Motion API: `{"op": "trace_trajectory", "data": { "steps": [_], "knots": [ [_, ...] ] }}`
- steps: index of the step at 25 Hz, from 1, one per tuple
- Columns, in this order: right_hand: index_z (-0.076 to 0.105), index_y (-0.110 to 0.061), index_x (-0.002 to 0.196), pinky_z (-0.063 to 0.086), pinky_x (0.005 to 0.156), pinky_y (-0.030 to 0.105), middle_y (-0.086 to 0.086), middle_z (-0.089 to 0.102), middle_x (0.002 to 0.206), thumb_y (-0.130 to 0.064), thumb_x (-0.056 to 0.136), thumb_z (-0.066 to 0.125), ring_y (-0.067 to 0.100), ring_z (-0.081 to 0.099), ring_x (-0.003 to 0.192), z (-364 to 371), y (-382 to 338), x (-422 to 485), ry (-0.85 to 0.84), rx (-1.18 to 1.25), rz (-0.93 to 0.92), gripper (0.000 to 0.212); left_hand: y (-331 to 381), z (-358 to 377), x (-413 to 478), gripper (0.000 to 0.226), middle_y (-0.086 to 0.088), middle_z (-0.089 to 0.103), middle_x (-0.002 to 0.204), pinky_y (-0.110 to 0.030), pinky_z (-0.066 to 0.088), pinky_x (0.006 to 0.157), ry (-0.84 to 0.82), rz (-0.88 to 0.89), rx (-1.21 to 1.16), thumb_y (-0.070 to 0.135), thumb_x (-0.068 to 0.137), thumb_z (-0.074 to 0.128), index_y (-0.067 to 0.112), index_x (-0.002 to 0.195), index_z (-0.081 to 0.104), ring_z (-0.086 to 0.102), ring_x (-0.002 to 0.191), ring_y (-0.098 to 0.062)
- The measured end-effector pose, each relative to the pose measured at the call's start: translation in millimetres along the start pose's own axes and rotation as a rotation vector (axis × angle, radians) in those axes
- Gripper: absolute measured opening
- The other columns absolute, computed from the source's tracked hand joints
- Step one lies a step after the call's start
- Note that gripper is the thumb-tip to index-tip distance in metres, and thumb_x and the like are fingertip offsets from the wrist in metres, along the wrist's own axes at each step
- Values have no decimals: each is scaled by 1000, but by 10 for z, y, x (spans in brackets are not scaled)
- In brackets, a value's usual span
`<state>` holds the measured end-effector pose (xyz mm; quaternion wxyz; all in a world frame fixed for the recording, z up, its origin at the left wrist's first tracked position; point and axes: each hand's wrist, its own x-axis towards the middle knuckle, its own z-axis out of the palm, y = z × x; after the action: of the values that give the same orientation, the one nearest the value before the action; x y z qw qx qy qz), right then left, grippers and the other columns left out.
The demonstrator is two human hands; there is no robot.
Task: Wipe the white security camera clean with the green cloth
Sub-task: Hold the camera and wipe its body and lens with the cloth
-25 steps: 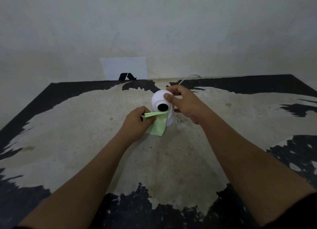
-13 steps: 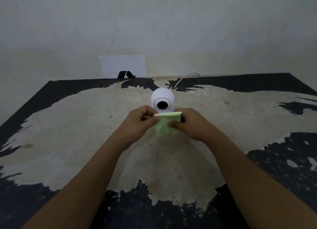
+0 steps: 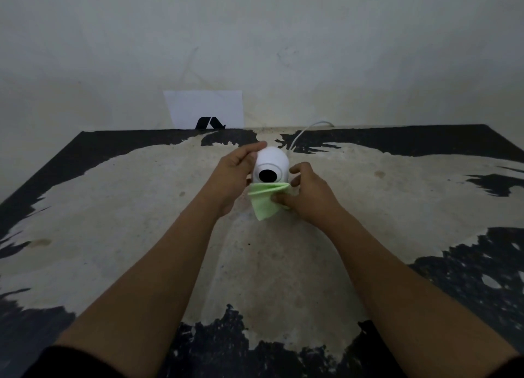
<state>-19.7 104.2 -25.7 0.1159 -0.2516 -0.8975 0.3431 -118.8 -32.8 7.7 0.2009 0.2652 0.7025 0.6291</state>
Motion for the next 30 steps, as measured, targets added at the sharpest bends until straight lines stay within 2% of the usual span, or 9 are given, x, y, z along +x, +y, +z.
{"op": "trace_trajectory", "data": {
  "steps": [4,8,12,14,17,19,21,25,30],
  "knots": [
    [31,-18,137,38,97,47,10,50,132,-62,61,74,33,48,118,280,-94,-4,121,-127,2,99,-12,-11,19,30,-4,57,132,-22,49,79,-10,4,9,24,98,42,27,122,59,55,117,-23],
    [23,-20,139,32,95,44,9,46,135,-63,58,75,32,43,119,461,-196,-61,243,-69,84,106,-42,-43,51,29,-1,57,131,-29,46,95,2,67,127,25,98,42,31,120,59,53,119,-19],
    [25,-19,138,31,94,44,10,48,134,-55,59,78,35,43,119,393,-134,-53,144,-161,54,102,-27,-78,65,31,2,57,128,-30,41,98,-34,104,221,24,99,40,28,125,57,52,116,-15],
    [29,-22,136,31,94,44,8,54,131,-52,62,78,35,46,119,244,-92,-17,77,-204,31,94,-21,-78,61,32,1,56,130,-27,39,96,-37,105,232,24,99,40,26,126,56,51,115,-14],
    [41,-32,131,32,95,43,-1,65,123,-34,77,67,31,51,116,-7,47,94,-36,-204,-23,60,-13,-82,55,32,1,56,131,-23,40,91,-43,101,231,24,99,40,27,126,56,51,112,-12],
    [56,-42,114,35,100,47,-5,69,117,-27,78,60,29,55,115,-115,168,164,-49,-129,-26,39,-7,-84,48,32,3,57,128,-16,40,83,-50,94,224,24,99,40,27,127,55,54,105,-5],
    [59,-47,104,34,102,47,-6,67,118,-31,78,59,29,53,116,-143,229,196,-35,-119,-11,31,2,-84,38,32,5,57,126,-11,40,77,-51,98,233,24,99,40,27,128,55,54,96,4],
    [50,-35,126,28,94,42,-3,63,123,-32,82,56,33,44,119,-5,138,148,-18,-225,18,44,-20,-86,36,32,3,58,126,-13,42,79,-44,103,211,23,99,41,26,127,56,54,97,2],
    [47,-17,123,32,92,45,12,59,119,-62,67,66,37,48,113,252,-119,13,92,-177,52,75,-27,-69,28,31,0,57,131,-21,44,86,-34,80,169,22,98,42,25,126,57,55,106,-10]
  ]
}}
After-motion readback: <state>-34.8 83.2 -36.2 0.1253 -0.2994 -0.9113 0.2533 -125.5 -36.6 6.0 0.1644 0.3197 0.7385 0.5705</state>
